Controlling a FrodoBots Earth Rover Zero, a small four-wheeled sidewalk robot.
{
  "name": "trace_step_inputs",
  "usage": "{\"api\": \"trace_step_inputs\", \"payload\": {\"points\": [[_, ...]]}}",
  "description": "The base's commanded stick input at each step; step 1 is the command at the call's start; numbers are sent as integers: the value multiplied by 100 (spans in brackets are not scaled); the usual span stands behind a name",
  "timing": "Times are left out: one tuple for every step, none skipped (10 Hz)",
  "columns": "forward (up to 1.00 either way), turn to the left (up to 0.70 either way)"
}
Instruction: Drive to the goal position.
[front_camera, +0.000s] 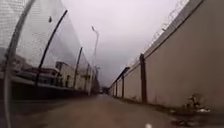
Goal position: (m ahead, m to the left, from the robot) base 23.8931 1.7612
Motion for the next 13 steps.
{"api": "trace_step_inputs", "payload": {"points": [[84,3],[84,3],[84,3],[84,3],[84,3],[84,3],[84,3],[84,7],[84,16],[84,33],[84,33],[84,33],[84,26]]}}
